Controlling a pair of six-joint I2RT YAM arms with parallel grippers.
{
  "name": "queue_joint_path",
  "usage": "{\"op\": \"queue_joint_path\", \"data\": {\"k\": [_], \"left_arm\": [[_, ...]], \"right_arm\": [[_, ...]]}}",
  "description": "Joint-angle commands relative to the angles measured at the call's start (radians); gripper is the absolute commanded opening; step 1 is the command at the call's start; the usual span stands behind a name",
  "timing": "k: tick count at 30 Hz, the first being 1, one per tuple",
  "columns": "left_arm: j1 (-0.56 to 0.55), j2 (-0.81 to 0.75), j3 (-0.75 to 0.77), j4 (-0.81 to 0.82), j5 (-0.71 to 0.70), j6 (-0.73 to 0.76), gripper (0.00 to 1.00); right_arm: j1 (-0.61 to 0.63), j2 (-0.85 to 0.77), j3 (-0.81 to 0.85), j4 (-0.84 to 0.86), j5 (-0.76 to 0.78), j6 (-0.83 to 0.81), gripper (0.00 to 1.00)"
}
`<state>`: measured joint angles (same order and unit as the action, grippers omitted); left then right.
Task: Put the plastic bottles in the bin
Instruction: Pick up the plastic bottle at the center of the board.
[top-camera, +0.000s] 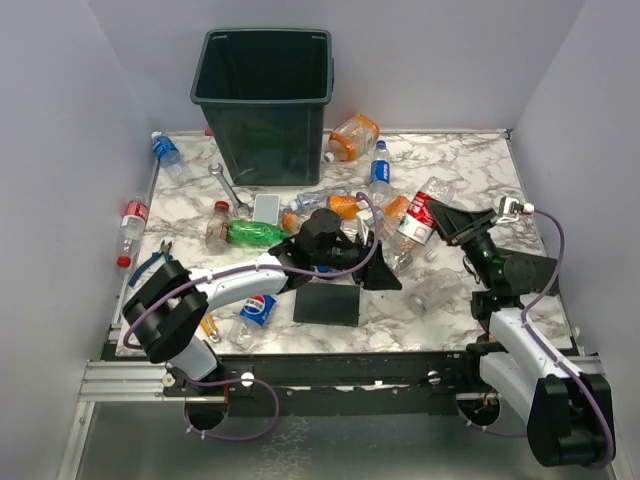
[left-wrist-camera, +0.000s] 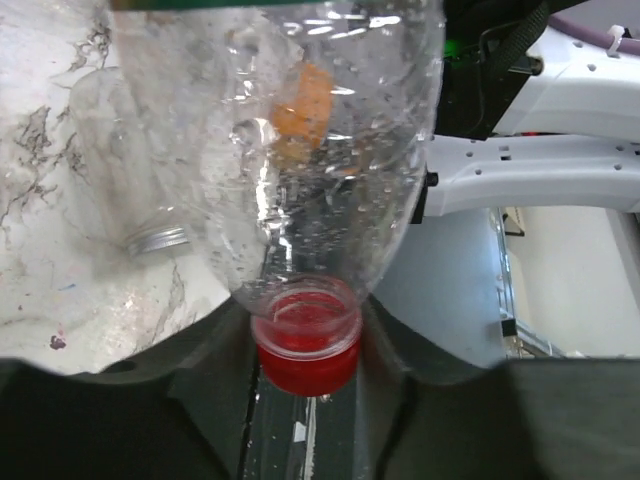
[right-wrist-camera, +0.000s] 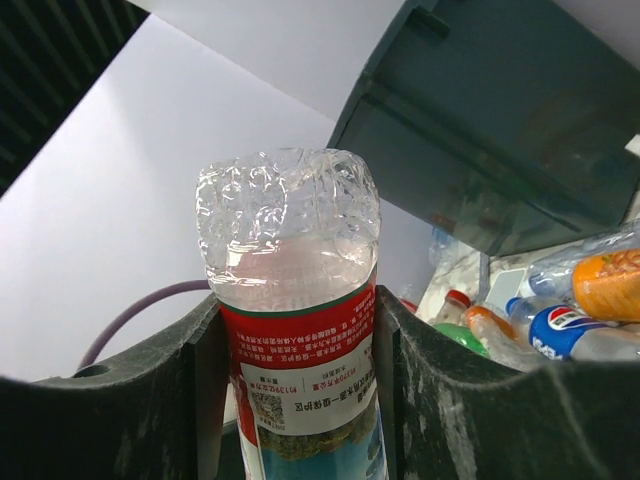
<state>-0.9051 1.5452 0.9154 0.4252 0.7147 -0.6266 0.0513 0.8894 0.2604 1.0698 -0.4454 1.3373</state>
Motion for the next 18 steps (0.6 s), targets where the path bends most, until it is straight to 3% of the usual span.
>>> {"op": "queue_joint_path", "data": {"k": [1, 3, 5, 7, 9, 14, 18], "left_arm": [[-0.004, -0.005, 0.011, 0.013, -0.017, 0.027, 0.35], [-0.003, -0.027, 0.028, -0.053, -0.047, 0.091, 0.25], [-0.003, -0.057, 0.072, -0.190, -0.116, 0.210, 0.15], [-0.004, -0.088, 0.121, -0.338, -0.199, 0.334, 0.05], [-0.004, -0.115, 0.157, -0.451, -0.293, 0.444, 0.00], [-0.006, -0.182, 0.154, -0.582, -0.525, 0.720, 0.00], [-0.082, -0.245, 0.090, -0.636, -0.684, 1.105, 0.00]], "right_arm": [[-0.001, -0.013, 0.027, 0.026, -0.072, -0.006, 0.43], [-0.001, -0.042, 0.047, -0.058, -0.102, -0.040, 0.51], [-0.001, -0.081, 0.095, -0.198, -0.145, -0.108, 0.74], [-0.001, -0.129, 0.154, -0.390, -0.169, -0.207, 0.90], [-0.001, -0.182, 0.229, -0.626, -0.156, -0.320, 0.99], [-0.001, -0.271, 0.491, -1.140, -0.025, -0.635, 1.00], [0.003, -0.244, 0.729, -1.401, 0.049, -0.804, 1.00]]}}
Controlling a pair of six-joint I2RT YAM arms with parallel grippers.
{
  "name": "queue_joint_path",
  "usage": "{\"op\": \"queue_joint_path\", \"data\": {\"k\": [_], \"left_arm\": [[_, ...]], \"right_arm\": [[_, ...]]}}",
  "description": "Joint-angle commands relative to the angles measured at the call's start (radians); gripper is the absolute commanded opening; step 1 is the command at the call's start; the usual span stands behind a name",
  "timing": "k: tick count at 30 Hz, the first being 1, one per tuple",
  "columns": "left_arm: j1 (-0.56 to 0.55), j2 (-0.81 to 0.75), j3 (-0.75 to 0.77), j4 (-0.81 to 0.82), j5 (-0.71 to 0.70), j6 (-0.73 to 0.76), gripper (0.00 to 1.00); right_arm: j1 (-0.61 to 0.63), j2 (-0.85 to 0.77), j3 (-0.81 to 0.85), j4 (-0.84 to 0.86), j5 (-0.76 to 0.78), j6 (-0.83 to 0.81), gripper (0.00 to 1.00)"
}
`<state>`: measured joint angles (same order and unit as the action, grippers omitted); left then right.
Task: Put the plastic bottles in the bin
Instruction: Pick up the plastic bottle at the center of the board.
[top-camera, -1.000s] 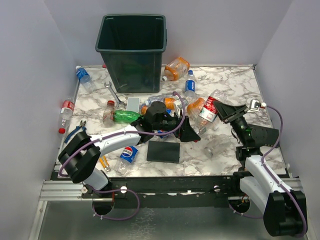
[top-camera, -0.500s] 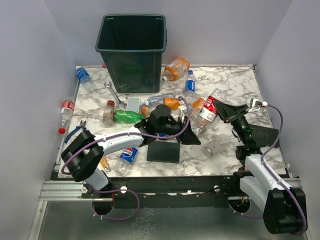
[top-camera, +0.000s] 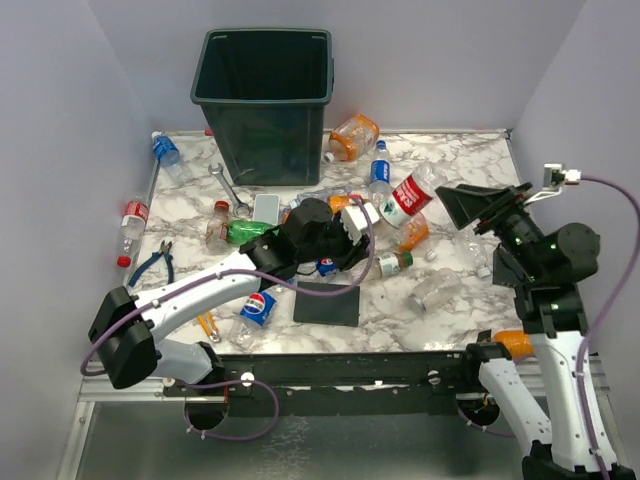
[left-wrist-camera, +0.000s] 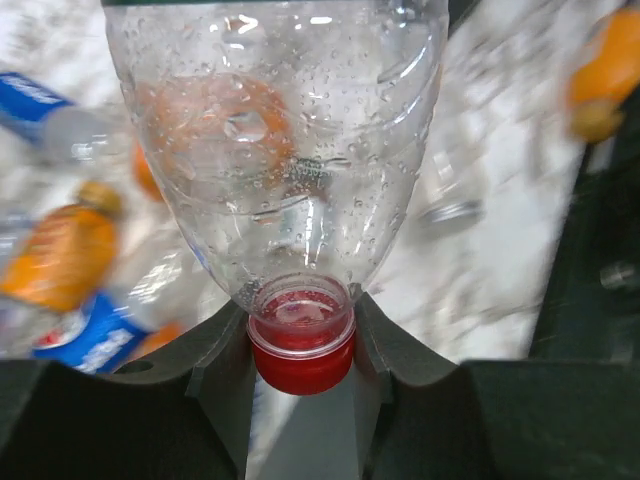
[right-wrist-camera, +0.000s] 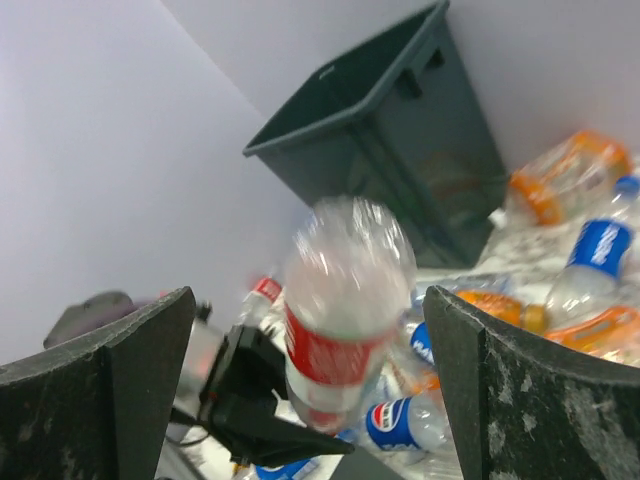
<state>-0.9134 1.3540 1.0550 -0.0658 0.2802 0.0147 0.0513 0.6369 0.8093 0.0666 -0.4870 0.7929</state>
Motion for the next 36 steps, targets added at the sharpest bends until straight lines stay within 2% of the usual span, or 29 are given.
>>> {"op": "queue_joint_path", "data": {"k": [1, 6, 8, 9, 10, 12, 14, 18, 21, 28, 30, 36], "left_arm": [[-0.107, -0.064, -0.064, -0.158, -0.320, 0.565, 0.00], [-0.263, -0.067, -0.181, -0.163, -0.705, 1.101, 0.00], [-0.271, -0.075, -0.256, -0.021, -0.792, 1.251, 0.00], [-0.271, -0.095, -0.303, 0.075, -0.796, 1.322, 0.00], [-0.270, -0.117, -0.359, 0.262, -0.798, 1.406, 0.00], [-0.270, -0.142, -0.427, 0.425, -0.796, 1.535, 0.00], [-0.268, -0.150, -0.446, 0.550, -0.800, 1.574, 0.00], [-0.267, -0.189, -0.432, 0.629, -0.744, 1.610, 0.00], [-0.270, -0.202, -0.406, 0.629, -0.715, 1.635, 0.00], [-0.280, -0.229, -0.385, 0.566, -0.704, 1.682, 0.00], [-0.280, -0.237, -0.383, 0.552, -0.708, 1.687, 0.00], [-0.279, -0.244, -0.371, 0.540, -0.718, 1.688, 0.00]], "right_arm": [[0.007, 0.026, 0.232, -0.441, 0.103, -0.288, 1.00], [0.025, 0.200, 0.489, -0.695, 0.058, -0.400, 1.00], [0.039, 0.272, 0.545, -0.784, -0.004, -0.441, 1.00], [0.048, 0.297, 0.550, -0.809, -0.034, -0.458, 1.00], [0.059, 0.316, 0.547, -0.827, -0.067, -0.471, 1.00], [0.081, 0.340, 0.520, -0.846, -0.135, -0.501, 1.00], [0.117, 0.355, 0.485, -0.859, -0.176, -0.527, 1.00], [0.253, 0.387, 0.404, -0.875, -0.186, -0.576, 1.00], [0.355, 0.401, 0.326, -0.827, -0.143, -0.569, 1.00], [0.390, 0.392, 0.204, -0.697, -0.289, -0.539, 1.00], [0.390, 0.392, 0.190, -0.691, -0.308, -0.538, 0.94], [0.392, 0.393, 0.142, -0.706, -0.311, -0.543, 0.60]]}}
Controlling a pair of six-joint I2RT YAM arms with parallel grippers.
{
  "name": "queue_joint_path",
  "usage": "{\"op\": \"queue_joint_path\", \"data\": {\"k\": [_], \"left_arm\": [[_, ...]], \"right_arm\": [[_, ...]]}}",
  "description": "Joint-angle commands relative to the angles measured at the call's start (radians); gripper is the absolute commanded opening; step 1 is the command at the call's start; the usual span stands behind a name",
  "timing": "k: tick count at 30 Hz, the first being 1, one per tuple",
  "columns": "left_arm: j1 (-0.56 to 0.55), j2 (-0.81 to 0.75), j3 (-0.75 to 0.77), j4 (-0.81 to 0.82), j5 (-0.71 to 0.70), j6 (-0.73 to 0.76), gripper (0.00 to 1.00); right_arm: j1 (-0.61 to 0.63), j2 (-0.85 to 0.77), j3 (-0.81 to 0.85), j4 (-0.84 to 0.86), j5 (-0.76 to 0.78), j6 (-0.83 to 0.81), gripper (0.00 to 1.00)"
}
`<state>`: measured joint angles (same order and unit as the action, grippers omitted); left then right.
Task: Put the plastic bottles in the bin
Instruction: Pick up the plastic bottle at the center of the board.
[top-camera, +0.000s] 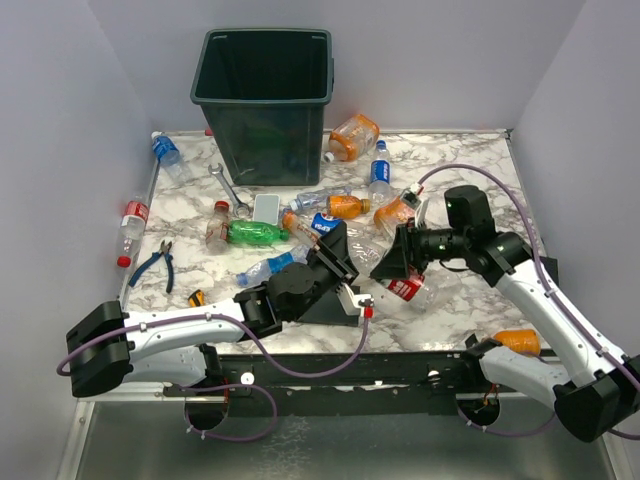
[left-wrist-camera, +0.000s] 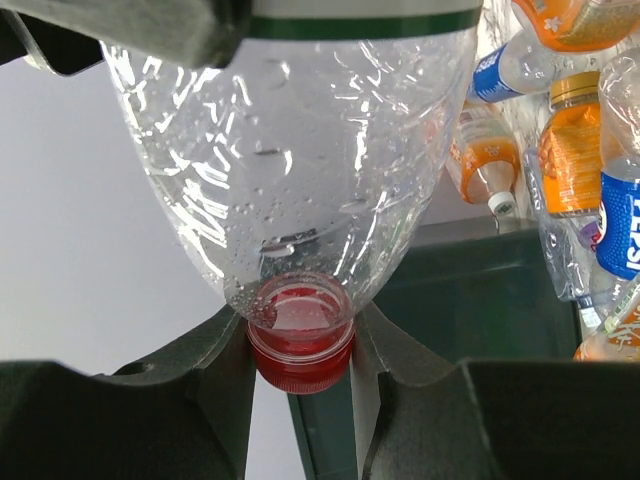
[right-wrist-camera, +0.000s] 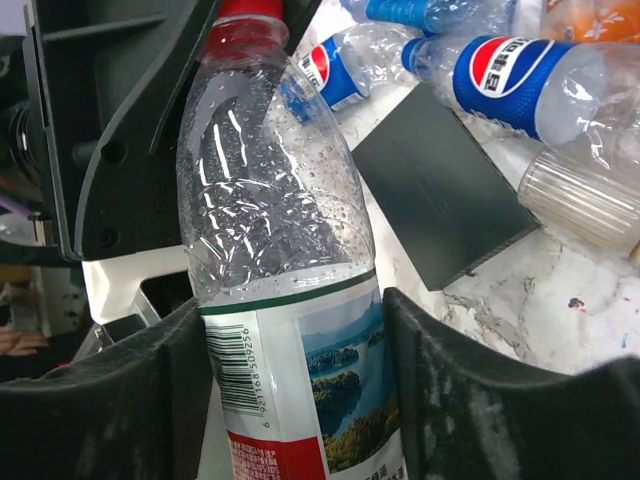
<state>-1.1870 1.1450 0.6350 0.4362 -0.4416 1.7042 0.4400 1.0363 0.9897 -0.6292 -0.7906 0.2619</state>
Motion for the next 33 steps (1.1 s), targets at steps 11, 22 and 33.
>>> {"op": "queue_joint_path", "data": {"k": [11, 22, 33], "left_arm": [[-0.006, -0.016, 0.088, 0.029, 0.001, -0.233, 0.99], [-0.007, -0.049, 0.171, -0.150, 0.059, -1.023, 0.99], [0.344, -0.016, 0.450, -0.014, 0.573, -2.120, 0.99]], "right_arm": [[0.005, -0.176, -0.061, 0.098, 0.219, 0.057, 0.42], [0.003, -0.520, -0.214, 0.535, 0.480, 0.171, 0.43], [0.003, -0.553, -0.359, 0.715, 0.438, 0.213, 0.42]]}}
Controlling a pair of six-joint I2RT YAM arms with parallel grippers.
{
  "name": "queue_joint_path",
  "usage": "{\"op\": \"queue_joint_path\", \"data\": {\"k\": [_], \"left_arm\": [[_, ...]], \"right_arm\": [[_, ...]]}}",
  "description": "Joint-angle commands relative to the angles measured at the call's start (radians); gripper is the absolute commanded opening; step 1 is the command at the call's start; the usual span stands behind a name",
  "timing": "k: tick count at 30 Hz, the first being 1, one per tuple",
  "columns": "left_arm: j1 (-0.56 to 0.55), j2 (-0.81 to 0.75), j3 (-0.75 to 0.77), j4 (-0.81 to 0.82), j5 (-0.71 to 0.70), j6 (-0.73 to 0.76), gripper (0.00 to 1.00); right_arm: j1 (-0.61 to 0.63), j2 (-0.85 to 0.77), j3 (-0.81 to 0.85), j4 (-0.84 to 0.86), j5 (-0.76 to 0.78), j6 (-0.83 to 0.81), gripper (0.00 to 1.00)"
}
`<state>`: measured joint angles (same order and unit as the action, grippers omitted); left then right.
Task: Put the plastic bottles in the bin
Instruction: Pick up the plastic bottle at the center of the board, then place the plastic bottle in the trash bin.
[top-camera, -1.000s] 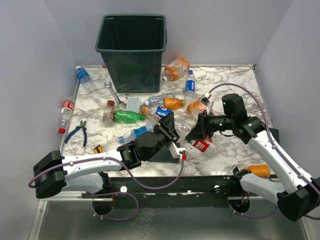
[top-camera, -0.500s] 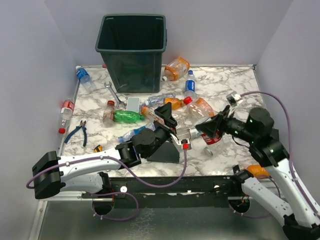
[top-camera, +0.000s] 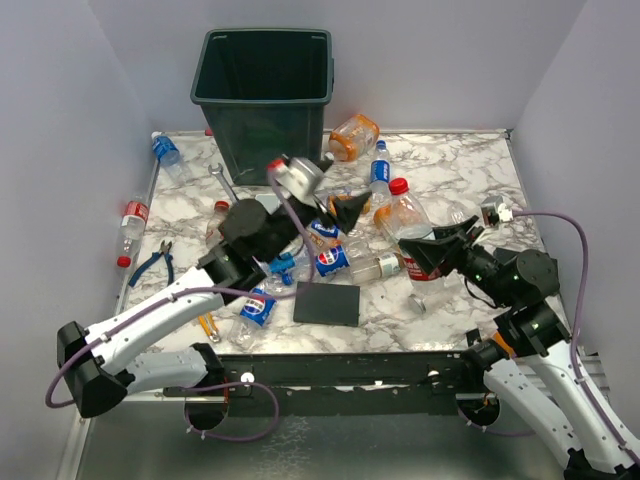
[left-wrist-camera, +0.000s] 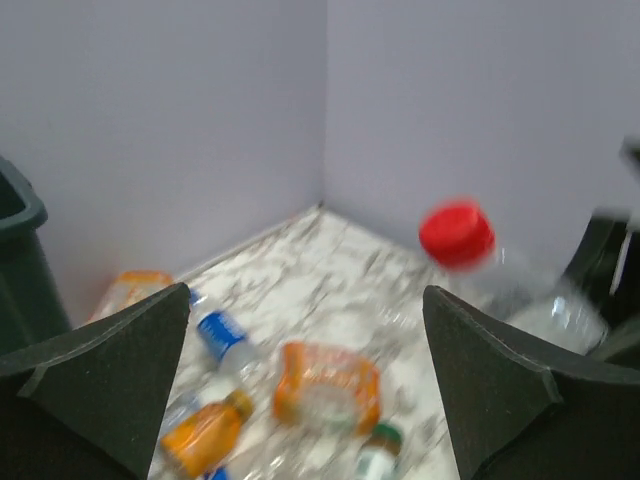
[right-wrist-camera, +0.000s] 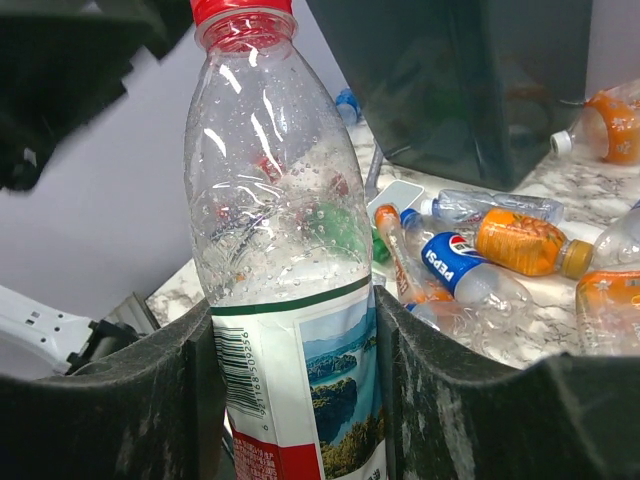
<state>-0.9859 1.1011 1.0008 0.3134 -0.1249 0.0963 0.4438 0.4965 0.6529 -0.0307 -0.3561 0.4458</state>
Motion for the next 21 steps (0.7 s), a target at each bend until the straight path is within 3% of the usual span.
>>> {"op": "queue_joint_path", "data": {"k": [1, 5, 13, 21], "left_arm": [[0.173, 0.059, 0.112, 0.116, 0.292, -0.561, 0.99], [0.237, 0.181, 0.243, 0.065, 0.433, -0.691, 0.99], [0.247, 0.314, 0.330, 0.088, 0.650, -0.818, 0.93], [0.242, 0.344, 0.338, 0.143, 0.717, -0.868, 0.89]], "right_arm": [[-0.001, -0.011, -0.027, 0.125, -0.003, 0.033, 0.42], [-0.001, 0.000, -0.040, 0.152, -0.025, 0.040, 0.42], [-0.001, 0.017, -0.053, 0.175, -0.032, 0.050, 0.42], [-0.001, 0.038, -0.066, 0.212, -0.027, 0.068, 0.41]]}}
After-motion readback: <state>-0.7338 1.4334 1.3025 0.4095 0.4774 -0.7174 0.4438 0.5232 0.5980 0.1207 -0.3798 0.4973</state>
